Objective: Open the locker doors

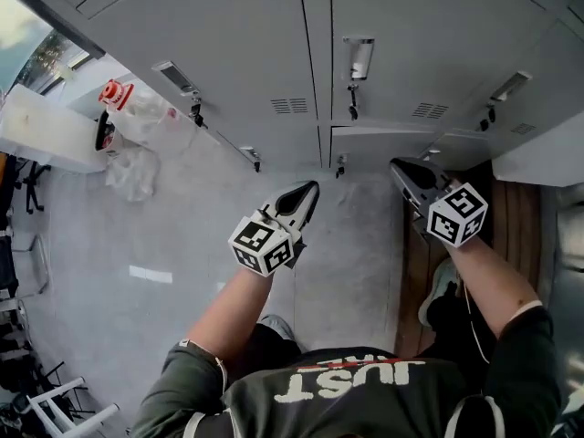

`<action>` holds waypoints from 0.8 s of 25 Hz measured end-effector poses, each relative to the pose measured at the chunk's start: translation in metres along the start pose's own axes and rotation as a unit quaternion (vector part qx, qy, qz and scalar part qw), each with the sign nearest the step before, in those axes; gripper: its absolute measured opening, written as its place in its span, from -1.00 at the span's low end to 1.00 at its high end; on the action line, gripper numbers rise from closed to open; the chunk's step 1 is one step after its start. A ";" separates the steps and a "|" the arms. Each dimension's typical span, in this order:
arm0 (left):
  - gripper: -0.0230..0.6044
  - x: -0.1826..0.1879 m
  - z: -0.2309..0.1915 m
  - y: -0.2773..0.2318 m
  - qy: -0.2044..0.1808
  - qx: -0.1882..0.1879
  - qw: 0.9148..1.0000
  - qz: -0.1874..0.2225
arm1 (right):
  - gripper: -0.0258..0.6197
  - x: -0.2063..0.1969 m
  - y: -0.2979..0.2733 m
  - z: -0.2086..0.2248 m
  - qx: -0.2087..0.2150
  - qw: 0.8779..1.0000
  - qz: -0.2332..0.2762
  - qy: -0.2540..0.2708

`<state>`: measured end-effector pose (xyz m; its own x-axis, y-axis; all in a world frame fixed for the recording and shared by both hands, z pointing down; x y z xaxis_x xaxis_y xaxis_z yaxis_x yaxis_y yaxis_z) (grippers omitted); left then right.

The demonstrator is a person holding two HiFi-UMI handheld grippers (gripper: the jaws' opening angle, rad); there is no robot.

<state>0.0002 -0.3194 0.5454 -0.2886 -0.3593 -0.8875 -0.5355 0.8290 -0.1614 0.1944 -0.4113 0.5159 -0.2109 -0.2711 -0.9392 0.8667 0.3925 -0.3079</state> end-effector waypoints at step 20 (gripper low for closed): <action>-0.93 -0.072 -0.084 0.041 0.006 -0.064 0.998 0.015 | -0.80 -0.149 -0.137 -0.014 -0.138 0.989 -0.052 -0.007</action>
<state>-0.0674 -0.2958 0.6394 -0.3159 -0.3412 -0.8853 -0.6225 0.7787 -0.0780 0.1011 -0.4125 0.6958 -0.2847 -0.3336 -0.8987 0.6837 0.5865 -0.4343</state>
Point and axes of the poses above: the fingertips, and each gripper's own axes: y backward along the fingers, z to its right, x out of its top, the point moved 4 cm from there along y, backward along the fingers, and after that the axes turned 5 degrees about y, right-handed, at the moved point
